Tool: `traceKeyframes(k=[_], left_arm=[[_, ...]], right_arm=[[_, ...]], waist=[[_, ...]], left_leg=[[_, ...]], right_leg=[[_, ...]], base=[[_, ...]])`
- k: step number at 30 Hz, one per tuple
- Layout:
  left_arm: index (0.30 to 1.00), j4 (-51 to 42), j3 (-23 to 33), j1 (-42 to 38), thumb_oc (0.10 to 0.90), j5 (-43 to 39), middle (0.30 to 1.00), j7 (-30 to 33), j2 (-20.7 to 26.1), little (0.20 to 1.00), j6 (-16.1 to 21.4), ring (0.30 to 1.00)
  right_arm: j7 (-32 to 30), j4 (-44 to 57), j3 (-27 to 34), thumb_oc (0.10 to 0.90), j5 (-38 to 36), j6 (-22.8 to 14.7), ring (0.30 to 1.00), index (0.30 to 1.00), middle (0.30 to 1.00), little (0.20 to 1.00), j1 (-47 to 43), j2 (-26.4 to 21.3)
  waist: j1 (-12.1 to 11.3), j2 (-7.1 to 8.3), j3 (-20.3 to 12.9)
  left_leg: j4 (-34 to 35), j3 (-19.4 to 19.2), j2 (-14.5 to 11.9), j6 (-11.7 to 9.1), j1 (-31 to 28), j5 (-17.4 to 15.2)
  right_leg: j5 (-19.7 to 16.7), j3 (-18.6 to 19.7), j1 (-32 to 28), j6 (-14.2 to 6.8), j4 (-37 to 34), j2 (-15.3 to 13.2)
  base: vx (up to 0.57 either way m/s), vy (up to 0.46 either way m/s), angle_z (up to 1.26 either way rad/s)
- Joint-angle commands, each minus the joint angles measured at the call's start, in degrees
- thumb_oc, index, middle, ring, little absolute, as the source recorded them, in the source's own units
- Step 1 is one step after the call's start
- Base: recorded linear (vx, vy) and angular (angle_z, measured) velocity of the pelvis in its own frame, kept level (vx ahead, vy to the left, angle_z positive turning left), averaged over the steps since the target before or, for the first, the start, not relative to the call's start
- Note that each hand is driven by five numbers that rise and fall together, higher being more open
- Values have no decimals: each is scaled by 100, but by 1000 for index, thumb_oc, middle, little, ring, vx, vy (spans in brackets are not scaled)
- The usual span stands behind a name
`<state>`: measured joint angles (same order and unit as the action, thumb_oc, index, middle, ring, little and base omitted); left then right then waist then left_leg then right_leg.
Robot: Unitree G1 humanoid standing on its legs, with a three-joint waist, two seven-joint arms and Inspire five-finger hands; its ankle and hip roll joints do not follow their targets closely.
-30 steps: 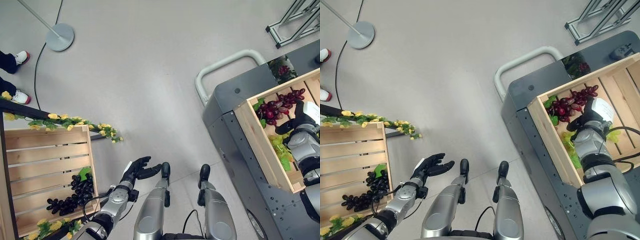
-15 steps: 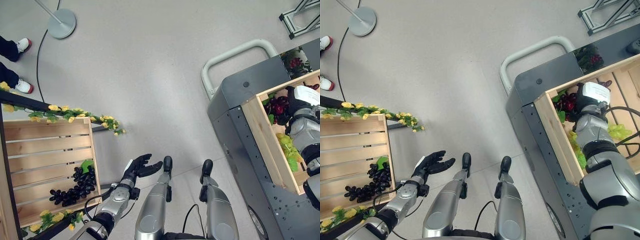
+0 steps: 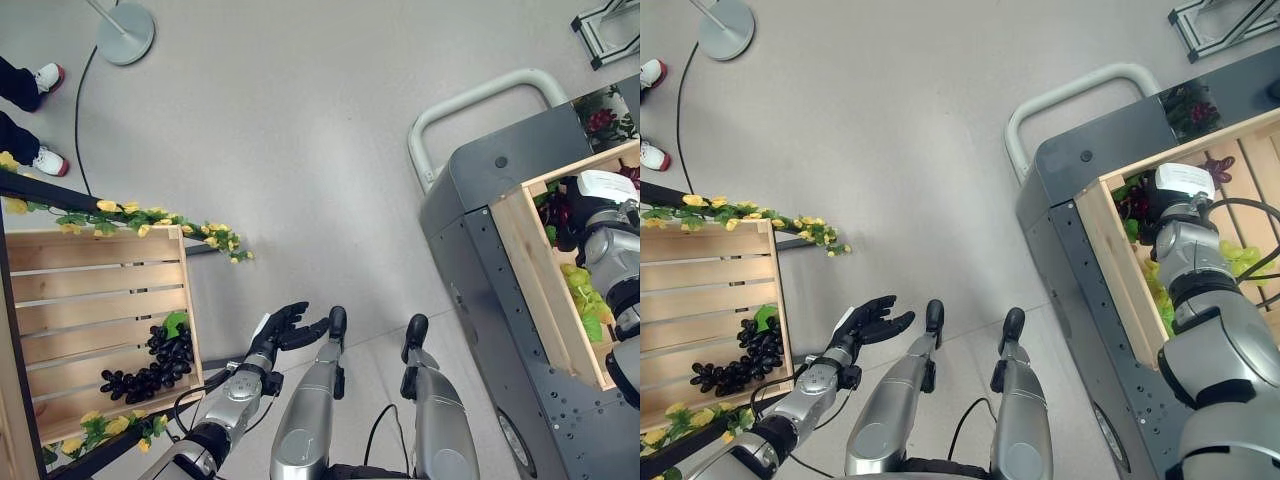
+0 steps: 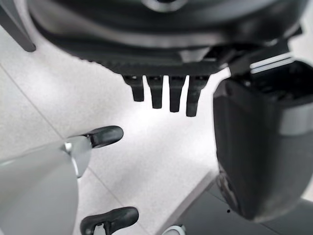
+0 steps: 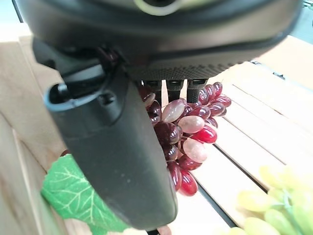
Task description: Pick up the fruits from the basket on one side to the basket on the other side
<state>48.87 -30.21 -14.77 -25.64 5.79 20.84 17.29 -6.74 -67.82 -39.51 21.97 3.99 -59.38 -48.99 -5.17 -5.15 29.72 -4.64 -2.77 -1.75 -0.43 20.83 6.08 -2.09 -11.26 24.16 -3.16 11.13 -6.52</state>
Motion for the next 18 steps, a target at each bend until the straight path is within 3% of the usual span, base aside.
traceKeyframes(k=[1,6,7,8,18], left_arm=[[900,-424,-97,5,800,-265,900,24,95,900,423,900],[900,-575,-121,47,800,-372,900,80,95,900,444,900],[900,-600,-117,56,800,-414,900,75,103,900,454,900],[900,-610,-111,63,800,-426,900,71,106,900,464,900],[900,-842,-108,194,800,-513,900,79,171,900,626,900]], right_arm=[[-59,14,-153,800,-458,-255,900,900,900,900,-657,-283],[104,-23,-107,800,-532,-179,900,900,900,900,-746,-301],[184,-32,-109,508,-612,-148,462,462,462,462,-775,-315],[219,-32,-103,400,-643,-141,300,300,300,300,-784,-321],[-332,18,65,400,-613,116,300,300,300,300,-786,-464]], waist=[[-150,-106,7],[-152,-200,7],[-153,-220,7],[-154,-227,7],[-118,-197,7]], left_leg=[[-632,100,370,138,507,-240],[-636,94,404,147,663,-202],[-642,97,415,150,700,-195],[-643,99,421,153,715,-191],[-759,47,413,187,793,-241]], right_leg=[[131,-63,327,94,720,-62],[134,-69,522,103,785,-73],[137,-69,563,108,799,-71],[137,-68,577,111,800,-70],[111,-36,650,114,843,-60]], base=[[0,0,0],[-11,12,1],[-30,34,3],[-25,29,3],[-27,26,2]])
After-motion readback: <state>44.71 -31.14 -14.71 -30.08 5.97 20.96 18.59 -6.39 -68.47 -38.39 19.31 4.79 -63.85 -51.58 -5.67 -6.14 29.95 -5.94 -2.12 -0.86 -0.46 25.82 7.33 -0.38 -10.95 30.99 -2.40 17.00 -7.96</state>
